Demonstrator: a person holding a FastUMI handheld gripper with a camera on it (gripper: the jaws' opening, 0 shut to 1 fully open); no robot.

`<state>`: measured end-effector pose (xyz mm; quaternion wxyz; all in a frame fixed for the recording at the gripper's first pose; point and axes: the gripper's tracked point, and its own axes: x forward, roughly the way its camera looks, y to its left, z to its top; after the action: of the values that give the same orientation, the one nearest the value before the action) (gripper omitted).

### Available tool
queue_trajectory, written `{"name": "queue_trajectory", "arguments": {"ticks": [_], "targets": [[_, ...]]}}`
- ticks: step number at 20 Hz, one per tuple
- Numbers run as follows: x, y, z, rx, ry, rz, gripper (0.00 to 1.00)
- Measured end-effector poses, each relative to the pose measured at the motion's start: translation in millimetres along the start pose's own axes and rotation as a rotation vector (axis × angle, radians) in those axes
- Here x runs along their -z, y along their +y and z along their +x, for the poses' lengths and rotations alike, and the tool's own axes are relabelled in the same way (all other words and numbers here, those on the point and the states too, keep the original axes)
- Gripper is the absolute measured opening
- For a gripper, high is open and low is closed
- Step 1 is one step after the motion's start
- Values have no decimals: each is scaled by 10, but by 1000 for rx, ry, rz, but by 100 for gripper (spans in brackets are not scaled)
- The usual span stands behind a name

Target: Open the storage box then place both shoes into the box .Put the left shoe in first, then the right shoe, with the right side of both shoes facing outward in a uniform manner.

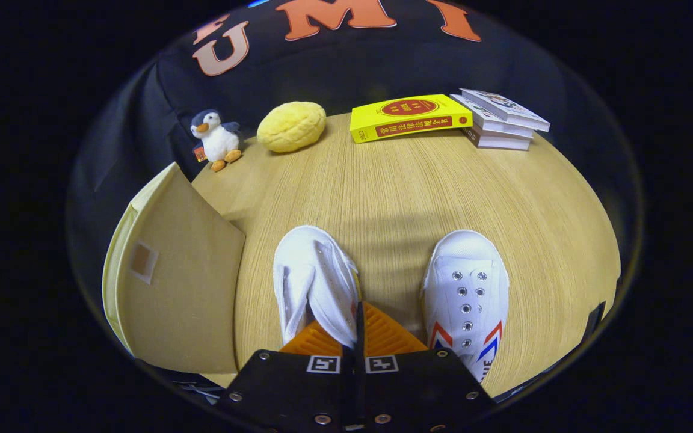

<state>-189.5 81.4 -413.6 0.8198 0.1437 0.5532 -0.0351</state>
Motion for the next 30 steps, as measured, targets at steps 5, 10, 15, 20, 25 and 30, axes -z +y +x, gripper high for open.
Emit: {"name": "queue_trajectory", "arguments": {"ticks": [5, 10, 15, 20, 25, 30], "targets": [[-400, 336, -353, -38, -42, 56, 1], [-736, 822, -680, -85, -40, 109, 1], [-896, 1373, -890, -132, -46, 113, 1], [-830, 1919, -833, -158, -20, 81, 1], [-618, 2386, -604, -169, 63, 66, 1], [-316, 2636, -323, -128, 172, 83, 2]]}}
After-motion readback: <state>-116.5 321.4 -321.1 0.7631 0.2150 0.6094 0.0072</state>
